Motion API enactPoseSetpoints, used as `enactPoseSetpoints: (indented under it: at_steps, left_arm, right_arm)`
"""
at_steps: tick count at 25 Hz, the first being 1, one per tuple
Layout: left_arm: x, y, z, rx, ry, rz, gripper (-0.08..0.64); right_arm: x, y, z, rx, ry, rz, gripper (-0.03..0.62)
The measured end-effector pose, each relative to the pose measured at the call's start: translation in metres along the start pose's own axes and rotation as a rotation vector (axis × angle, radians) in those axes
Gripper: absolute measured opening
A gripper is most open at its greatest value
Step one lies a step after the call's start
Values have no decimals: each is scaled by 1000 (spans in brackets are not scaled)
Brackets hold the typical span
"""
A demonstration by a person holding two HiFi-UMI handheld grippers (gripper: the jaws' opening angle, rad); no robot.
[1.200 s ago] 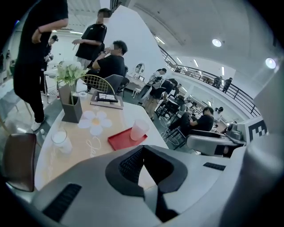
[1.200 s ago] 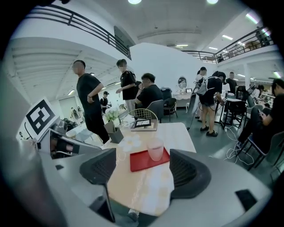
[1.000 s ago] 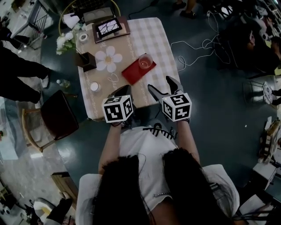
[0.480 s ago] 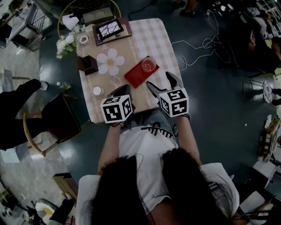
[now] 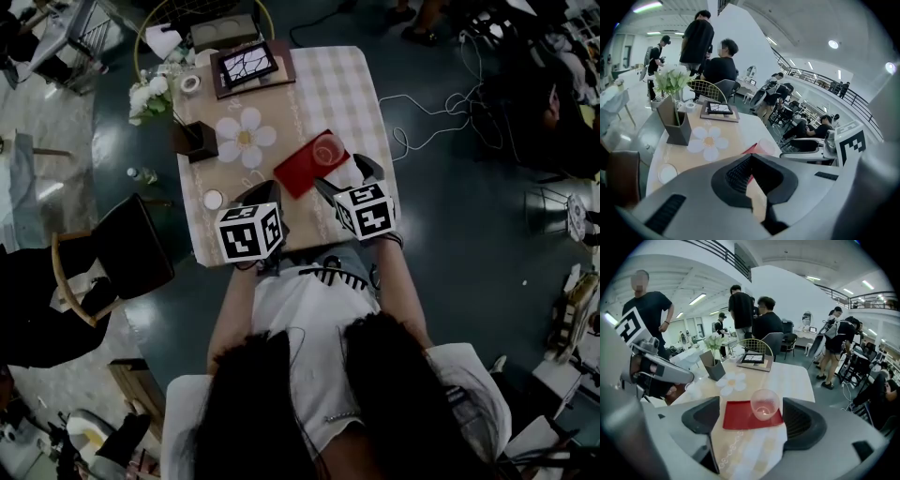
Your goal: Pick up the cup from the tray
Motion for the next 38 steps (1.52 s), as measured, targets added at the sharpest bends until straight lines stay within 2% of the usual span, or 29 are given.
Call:
enactPoseSetpoints:
  at_steps: [4, 8, 12, 19, 32, 38]
  left_arm:
    - [8, -4, 4, -9, -18, 13, 8]
    - [16, -9, 6, -12, -23, 31, 8]
    - [23, -15, 8, -23, -43, 34, 8]
    - [30, -17, 16, -52, -71, 38, 8]
    - [38, -27, 12, -97, -44, 40, 8]
    - [41, -25, 10, -91, -35, 52, 8]
  right_arm:
    - [18, -2, -7, 12, -14, 16, 402]
    - [39, -3, -14, -40, -14, 62, 400]
    - [61, 0, -15, -32, -65, 112, 402]
    - [88, 14, -23, -52, -44, 207, 400]
    - [112, 17, -27, -26, -63, 252, 400]
    - [115, 18, -26, -41, -64, 268, 397]
Point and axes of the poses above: the fingertips, and each gripper's own axes: x forward along the fingers, z to its left, y out of its underside, the point moved 3 cm from there along -x, backward along the fingers, and after that the axes turned 5 degrees about y, right-handed, at the moved point
